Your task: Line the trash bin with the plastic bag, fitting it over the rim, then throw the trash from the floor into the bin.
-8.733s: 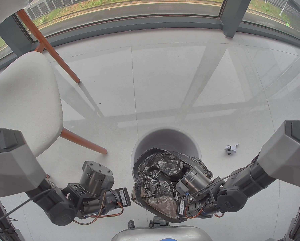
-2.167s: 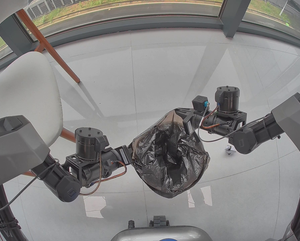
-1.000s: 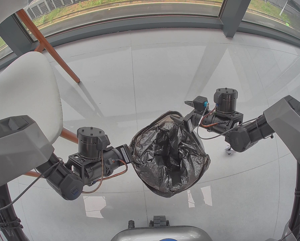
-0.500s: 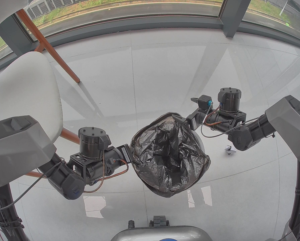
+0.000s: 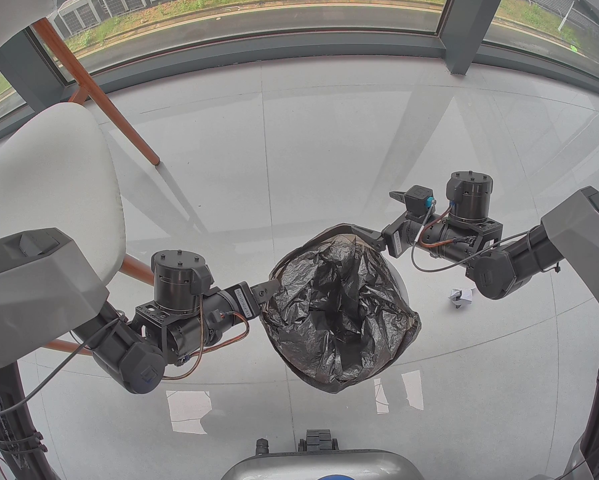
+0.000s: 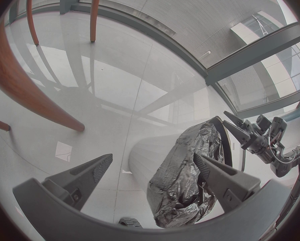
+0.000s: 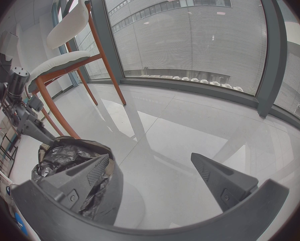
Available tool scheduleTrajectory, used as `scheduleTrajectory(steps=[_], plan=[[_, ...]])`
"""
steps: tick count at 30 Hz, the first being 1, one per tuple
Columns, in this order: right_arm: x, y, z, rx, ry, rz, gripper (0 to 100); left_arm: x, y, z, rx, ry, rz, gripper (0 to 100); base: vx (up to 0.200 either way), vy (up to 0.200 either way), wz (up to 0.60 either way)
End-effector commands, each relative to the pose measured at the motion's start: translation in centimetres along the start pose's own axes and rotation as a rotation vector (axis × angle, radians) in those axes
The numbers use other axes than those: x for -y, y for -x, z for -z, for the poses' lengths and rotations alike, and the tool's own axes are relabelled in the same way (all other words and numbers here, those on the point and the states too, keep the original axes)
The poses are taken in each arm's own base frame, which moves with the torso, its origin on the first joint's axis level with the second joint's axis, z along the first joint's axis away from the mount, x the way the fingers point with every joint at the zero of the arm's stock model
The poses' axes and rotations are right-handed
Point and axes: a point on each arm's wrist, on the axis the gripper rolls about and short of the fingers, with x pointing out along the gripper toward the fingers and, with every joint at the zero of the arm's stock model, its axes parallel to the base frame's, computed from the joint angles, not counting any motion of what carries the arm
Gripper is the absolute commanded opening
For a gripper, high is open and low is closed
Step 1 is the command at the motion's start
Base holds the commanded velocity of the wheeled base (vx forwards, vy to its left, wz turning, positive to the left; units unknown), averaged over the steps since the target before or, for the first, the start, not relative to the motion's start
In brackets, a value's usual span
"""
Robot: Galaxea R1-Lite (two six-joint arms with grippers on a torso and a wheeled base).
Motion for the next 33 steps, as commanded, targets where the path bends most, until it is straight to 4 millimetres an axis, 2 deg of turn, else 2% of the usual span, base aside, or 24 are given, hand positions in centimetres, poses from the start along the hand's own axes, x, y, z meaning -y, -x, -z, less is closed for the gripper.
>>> scheduleTrajectory(steps=[1,6,10,16,22,30,33], plan=[[-0.2,1.6,-0.9,0.007,0.002,-0.016,100,-0.5,0.3,0.0,-0.004,0.004,-0.016,100,0.000,0.000,0.00],[-0.3,2.4,-1.1,0.001,0.000,-0.030,100,-0.3,0.3,0.2,-0.007,0.001,-0.011,100,0.000,0.000,0.00],[-0.5,4.1,-0.5,-0.047,-0.013,-0.036,100,-0.3,0.3,0.2,-0.007,0.001,-0.009,100,0.000,0.000,0.00],[1.5,5.2,1.6,-0.091,-0.005,-0.012,100,-0.2,0.2,0.2,-0.008,0.000,-0.008,100,0.000,0.000,0.00],[2.0,5.2,1.9,-0.089,-0.005,-0.010,100,-0.2,0.2,0.3,-0.011,-0.001,-0.007,100,0.000,0.000,0.00],[0.7,5.8,0.4,-0.064,0.004,-0.038,100,-0.2,0.0,0.5,-0.016,-0.002,-0.010,100,0.000,0.000,0.00],[0.1,6.3,1.3,-0.095,-0.004,-0.052,100,-0.5,-0.4,0.9,-0.026,-0.002,-0.022,100,0.000,0.000,0.00]])
